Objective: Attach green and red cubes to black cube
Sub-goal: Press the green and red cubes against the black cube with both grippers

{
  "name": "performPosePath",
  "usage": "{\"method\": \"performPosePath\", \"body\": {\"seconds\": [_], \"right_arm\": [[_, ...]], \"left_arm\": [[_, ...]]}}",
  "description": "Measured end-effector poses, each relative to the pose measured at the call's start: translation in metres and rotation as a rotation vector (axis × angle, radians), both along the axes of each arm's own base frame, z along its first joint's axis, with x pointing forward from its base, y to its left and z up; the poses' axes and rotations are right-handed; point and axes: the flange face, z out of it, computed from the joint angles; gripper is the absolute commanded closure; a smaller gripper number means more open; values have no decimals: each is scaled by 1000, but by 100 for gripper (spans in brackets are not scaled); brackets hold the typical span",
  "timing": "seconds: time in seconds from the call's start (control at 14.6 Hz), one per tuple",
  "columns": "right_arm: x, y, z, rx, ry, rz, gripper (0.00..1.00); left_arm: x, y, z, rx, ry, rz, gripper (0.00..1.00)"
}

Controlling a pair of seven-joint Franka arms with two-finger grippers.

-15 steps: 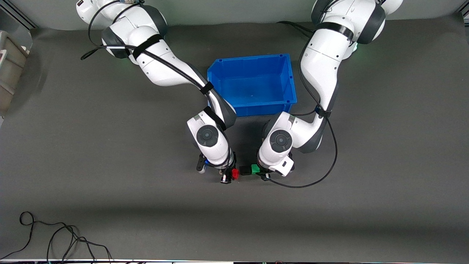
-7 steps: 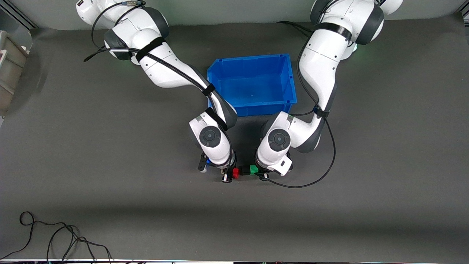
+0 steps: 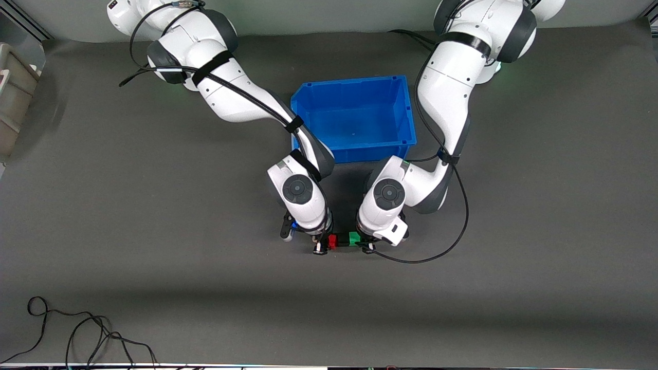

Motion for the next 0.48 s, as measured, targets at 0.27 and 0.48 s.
{"method": "performPosePath", "body": {"seconds": [0.27,0.48], "right_arm": [[1,2,4,5,-6,2,41],[3,9,16,23,-34,18,0]], "left_arm": [[2,2,0,4,-3,4,100],[2,1,0,2,-9,4,78]]}}
